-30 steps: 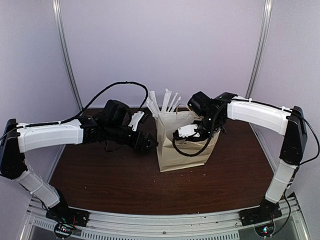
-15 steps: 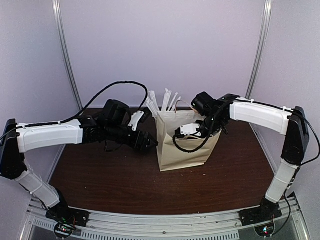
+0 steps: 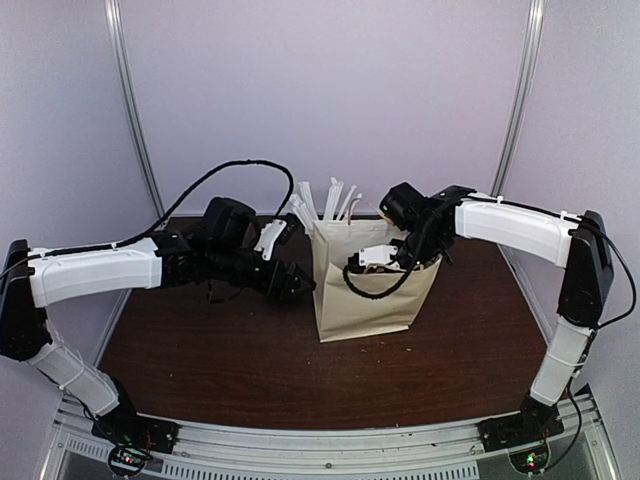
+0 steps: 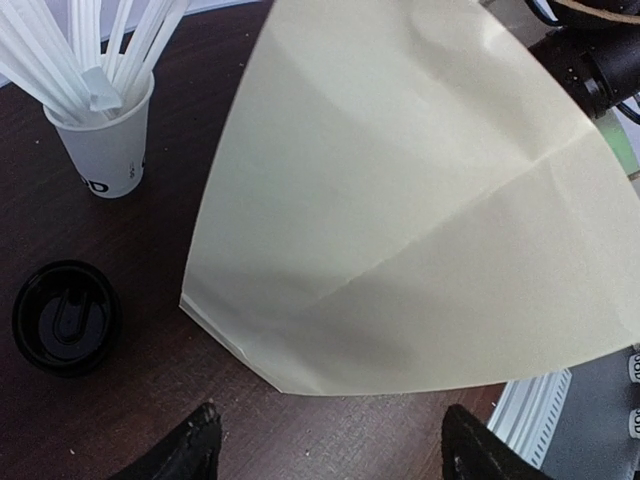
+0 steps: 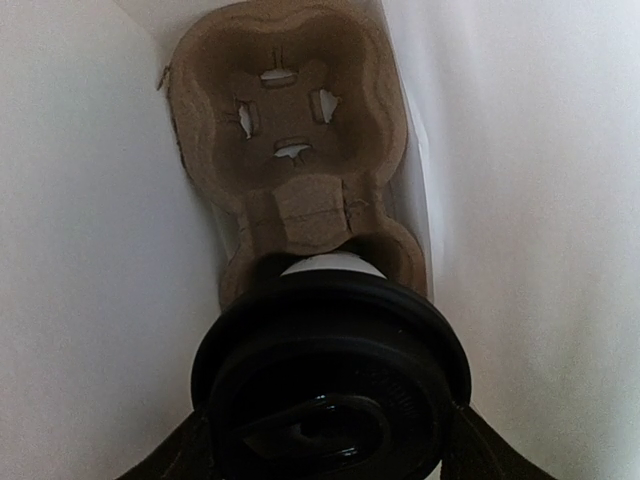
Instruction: Pack the takeout coffee
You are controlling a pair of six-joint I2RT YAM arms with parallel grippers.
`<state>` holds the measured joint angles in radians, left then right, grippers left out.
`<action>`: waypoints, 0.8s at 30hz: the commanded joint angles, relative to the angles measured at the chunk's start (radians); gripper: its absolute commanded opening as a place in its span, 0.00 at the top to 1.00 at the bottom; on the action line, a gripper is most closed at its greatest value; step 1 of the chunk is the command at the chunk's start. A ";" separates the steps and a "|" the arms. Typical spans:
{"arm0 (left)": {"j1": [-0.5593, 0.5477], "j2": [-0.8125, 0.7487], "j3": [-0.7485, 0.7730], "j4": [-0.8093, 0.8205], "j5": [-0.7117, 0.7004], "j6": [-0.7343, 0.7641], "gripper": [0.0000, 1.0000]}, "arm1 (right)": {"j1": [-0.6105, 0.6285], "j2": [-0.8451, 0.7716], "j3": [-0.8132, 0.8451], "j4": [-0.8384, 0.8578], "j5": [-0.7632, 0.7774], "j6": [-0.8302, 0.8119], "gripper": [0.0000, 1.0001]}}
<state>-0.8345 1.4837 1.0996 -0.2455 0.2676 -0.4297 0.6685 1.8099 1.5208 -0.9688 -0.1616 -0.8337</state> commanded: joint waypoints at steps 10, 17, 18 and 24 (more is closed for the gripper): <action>-0.016 -0.085 -0.009 0.006 -0.033 0.001 0.24 | -0.027 0.119 0.024 -0.160 0.049 0.082 0.33; -0.021 -0.103 -0.036 0.023 -0.038 -0.003 0.24 | -0.026 0.111 0.175 -0.251 0.008 0.137 0.24; -0.023 -0.103 -0.037 0.025 -0.038 -0.003 0.24 | -0.027 0.108 0.185 -0.259 0.004 0.140 0.22; -0.026 -0.103 -0.049 0.039 -0.037 -0.005 0.24 | -0.021 0.091 0.232 -0.293 -0.012 0.161 0.00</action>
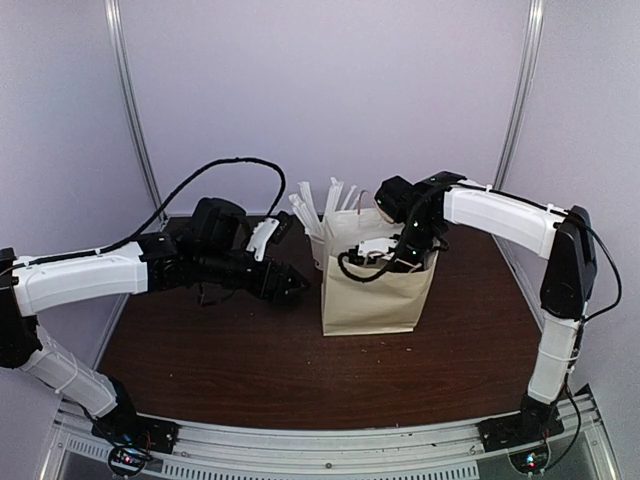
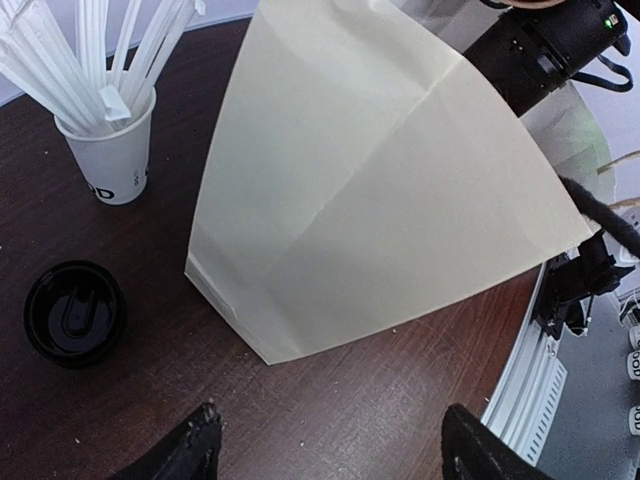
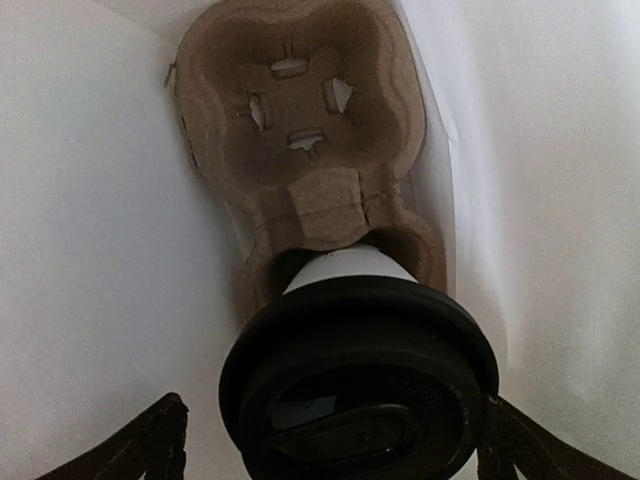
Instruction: Pack the takeout coffee
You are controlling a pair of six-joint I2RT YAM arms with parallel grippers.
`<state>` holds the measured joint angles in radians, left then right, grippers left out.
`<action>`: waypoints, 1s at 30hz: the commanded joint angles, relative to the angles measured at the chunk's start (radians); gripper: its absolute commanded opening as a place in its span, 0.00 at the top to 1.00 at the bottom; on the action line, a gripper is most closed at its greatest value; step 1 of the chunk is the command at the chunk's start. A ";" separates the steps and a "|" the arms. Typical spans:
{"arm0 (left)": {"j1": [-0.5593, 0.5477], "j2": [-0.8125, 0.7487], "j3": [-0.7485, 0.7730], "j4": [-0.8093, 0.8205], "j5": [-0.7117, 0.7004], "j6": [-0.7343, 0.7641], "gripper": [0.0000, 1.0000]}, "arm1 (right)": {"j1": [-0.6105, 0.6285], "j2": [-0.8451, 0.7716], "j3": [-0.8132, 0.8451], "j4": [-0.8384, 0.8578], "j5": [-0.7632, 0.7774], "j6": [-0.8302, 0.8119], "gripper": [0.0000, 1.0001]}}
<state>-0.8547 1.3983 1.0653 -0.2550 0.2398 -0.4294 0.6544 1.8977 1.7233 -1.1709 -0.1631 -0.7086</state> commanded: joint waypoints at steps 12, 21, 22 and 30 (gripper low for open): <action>-0.007 0.006 0.008 0.046 0.007 0.004 0.24 | 0.017 -0.053 0.125 -0.121 -0.045 0.102 0.00; -0.007 0.039 0.057 0.023 0.022 0.021 0.23 | 0.022 -0.111 0.169 -0.145 -0.087 0.118 0.00; -0.007 0.041 0.069 0.016 0.022 0.029 0.23 | 0.022 -0.117 0.178 -0.149 -0.087 0.116 0.00; -0.007 0.090 0.231 -0.091 0.030 0.115 0.23 | 0.029 -0.154 0.246 -0.184 -0.120 0.097 0.00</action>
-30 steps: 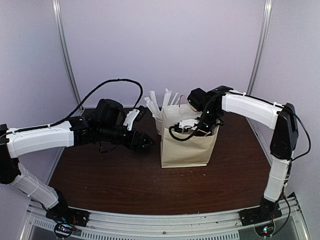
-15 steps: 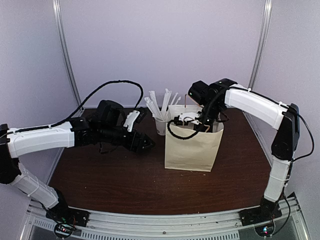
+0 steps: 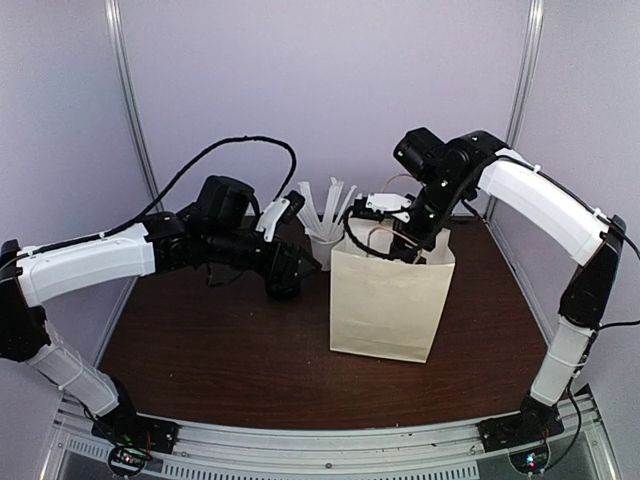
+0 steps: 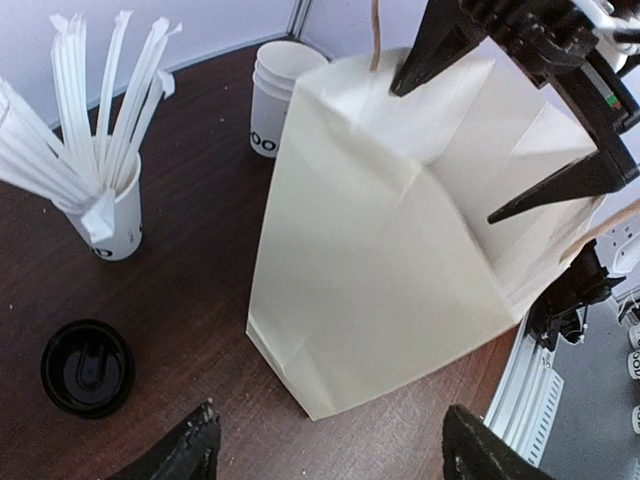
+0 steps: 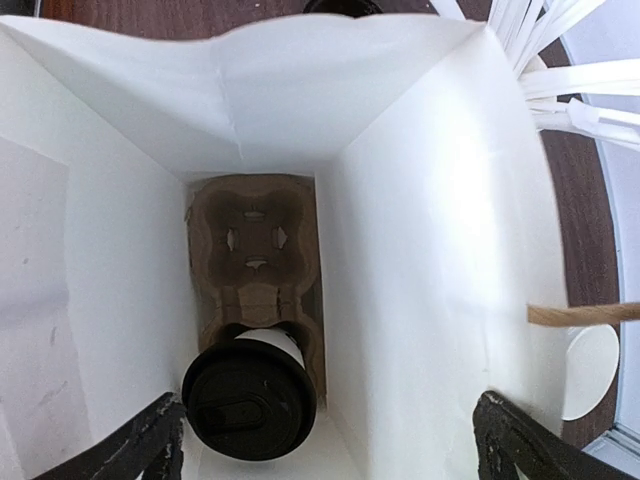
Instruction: Pack the takeout coffee
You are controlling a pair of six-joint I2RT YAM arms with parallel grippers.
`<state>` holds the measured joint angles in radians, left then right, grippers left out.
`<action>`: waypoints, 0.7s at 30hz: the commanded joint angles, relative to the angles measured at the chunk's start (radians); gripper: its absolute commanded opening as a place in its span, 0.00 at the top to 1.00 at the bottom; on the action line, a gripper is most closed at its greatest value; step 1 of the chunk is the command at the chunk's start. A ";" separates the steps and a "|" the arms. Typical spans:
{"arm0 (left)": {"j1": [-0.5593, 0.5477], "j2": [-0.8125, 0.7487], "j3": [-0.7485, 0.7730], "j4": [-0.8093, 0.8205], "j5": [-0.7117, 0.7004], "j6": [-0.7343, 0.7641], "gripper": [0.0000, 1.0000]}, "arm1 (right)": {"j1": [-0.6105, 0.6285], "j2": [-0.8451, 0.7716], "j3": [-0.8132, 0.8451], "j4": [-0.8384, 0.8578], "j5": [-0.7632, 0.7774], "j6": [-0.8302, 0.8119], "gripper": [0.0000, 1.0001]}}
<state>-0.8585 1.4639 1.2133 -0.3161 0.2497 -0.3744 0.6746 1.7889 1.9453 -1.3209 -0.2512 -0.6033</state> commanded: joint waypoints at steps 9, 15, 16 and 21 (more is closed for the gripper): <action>-0.001 0.119 0.312 -0.125 0.035 0.161 0.22 | 0.011 -0.106 0.165 -0.113 -0.136 -0.042 0.00; 0.016 0.316 0.625 -0.270 0.169 0.251 0.25 | 0.010 -0.162 0.286 -0.181 -0.181 -0.083 0.00; 0.016 0.353 0.680 -0.310 0.202 0.271 0.26 | 0.010 -0.173 0.296 -0.189 -0.185 -0.085 0.00; 0.017 0.529 0.943 -0.480 0.296 0.334 0.31 | 0.006 -0.255 0.289 -0.210 -0.142 -0.109 0.00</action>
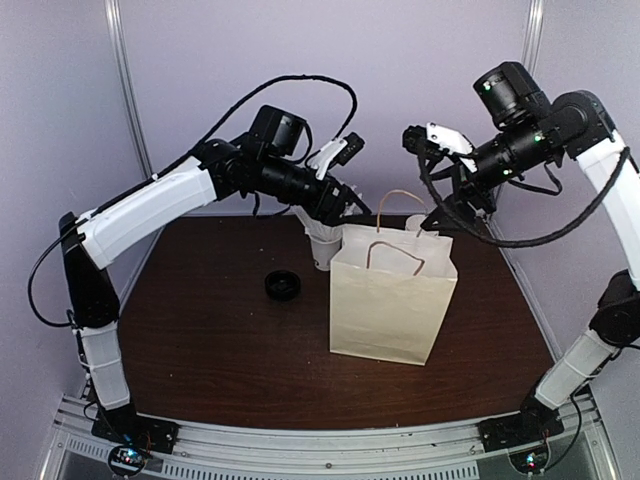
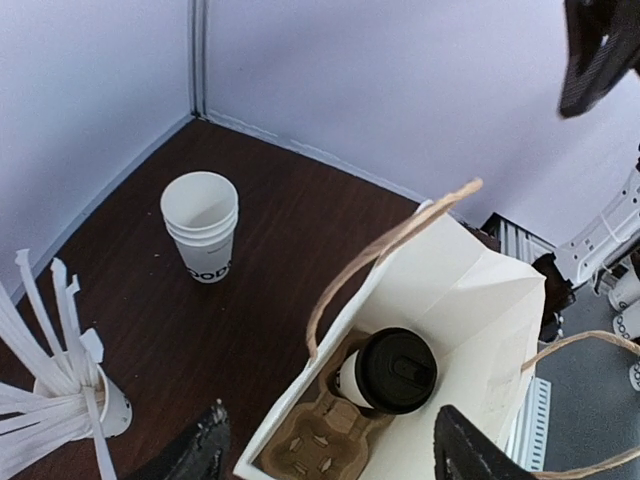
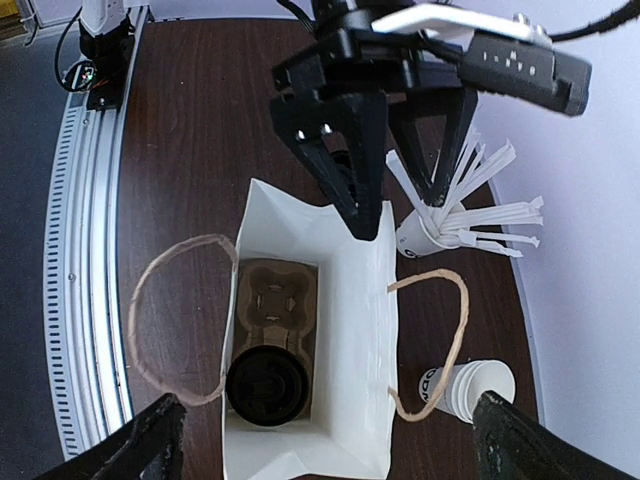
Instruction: Pack the takeout coffee
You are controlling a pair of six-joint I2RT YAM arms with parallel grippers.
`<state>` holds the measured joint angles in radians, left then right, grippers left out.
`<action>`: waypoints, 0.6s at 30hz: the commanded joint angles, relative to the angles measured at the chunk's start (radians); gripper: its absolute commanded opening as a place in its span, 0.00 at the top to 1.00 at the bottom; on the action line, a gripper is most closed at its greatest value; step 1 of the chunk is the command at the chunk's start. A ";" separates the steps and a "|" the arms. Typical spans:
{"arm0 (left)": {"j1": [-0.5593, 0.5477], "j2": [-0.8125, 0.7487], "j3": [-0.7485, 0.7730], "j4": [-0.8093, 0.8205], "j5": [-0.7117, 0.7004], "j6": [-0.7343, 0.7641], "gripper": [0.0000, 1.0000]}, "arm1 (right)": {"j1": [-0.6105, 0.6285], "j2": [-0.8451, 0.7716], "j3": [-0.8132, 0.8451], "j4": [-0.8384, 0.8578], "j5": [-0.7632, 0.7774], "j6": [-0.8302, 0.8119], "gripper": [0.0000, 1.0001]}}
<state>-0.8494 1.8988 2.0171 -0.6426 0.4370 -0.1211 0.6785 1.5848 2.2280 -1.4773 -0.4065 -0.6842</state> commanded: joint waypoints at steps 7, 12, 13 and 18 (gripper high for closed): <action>0.006 0.235 0.293 -0.209 0.171 0.097 0.43 | -0.051 -0.178 -0.106 -0.027 0.095 -0.044 0.00; 0.006 0.267 0.313 -0.207 0.167 0.109 0.57 | -0.103 -0.239 -0.153 -0.015 0.103 -0.046 0.00; 0.006 0.269 0.313 -0.205 0.167 0.110 0.62 | -0.113 -0.246 -0.161 -0.013 0.103 -0.045 0.00; -0.001 0.268 0.310 -0.213 0.162 0.145 0.83 | -0.156 -0.269 -0.201 0.009 0.101 -0.043 0.00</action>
<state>-0.8497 2.1593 2.3020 -0.8402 0.5869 -0.0189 0.5510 1.3361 2.0541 -1.4933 -0.3229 -0.7284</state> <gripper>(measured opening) 0.194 0.997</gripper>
